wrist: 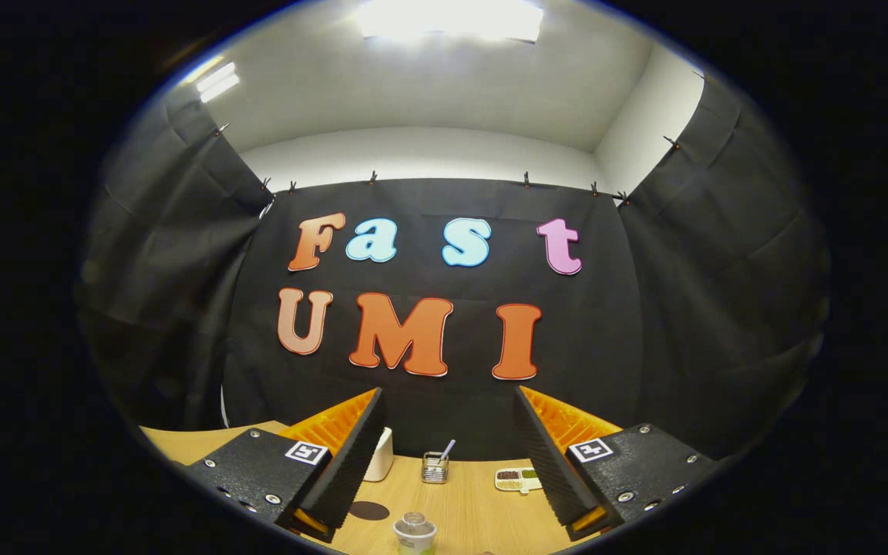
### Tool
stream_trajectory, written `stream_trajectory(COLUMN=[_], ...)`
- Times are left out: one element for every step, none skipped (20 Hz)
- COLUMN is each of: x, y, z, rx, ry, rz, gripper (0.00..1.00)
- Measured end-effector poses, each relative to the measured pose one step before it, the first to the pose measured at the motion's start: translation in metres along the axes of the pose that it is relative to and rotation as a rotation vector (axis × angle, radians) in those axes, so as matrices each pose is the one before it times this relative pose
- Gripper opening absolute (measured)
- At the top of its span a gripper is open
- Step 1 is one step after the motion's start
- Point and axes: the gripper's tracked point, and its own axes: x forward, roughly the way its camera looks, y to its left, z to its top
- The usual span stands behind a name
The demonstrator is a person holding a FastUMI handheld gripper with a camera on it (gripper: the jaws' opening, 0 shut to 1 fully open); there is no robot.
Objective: Take the bottle from table, then pour the juice into the cup, finally place the bottle on the coaster
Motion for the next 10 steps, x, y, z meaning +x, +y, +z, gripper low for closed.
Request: stream_trajectory(x=[-0.00068, -0.00176, 0.00041, -0.00007, 0.00091, 0.00117, 0.00037, 0.00086, 0.00157, -0.00095], y=[0.0017, 0.00101, 0.00232, 0.00092, 0.00193, 0.00103, 0.00115, 0.0009, 0.00074, -0.00101], z=[-0.0044, -0.00583, -0.00677, -0.00771, -0.00878, -0.00874, -0.00904, -0.00943, -0.00962, -0.01092], rx=[-0.00254, 0.00042, 0.0037, 0.00661, 0.00826, 0.01042, 0.01186, 0.01159, 0.00796, 0.0035], ry=[0.00374, 0.00537, 0.00902, 0.01248, 0.01501, 0.01703, 0.01505, 0.01333, 0.01239, 0.01352], rz=[0.00188, 0.00365, 0.00466, 0.00701, 0.00835, 0.00685, 0.00805, 0.00605, 0.00416, 0.00183], gripper=[0.98, 0.98, 0.98, 0.98, 0.98, 0.98, 0.98, 0.98, 0.98, 0.98])
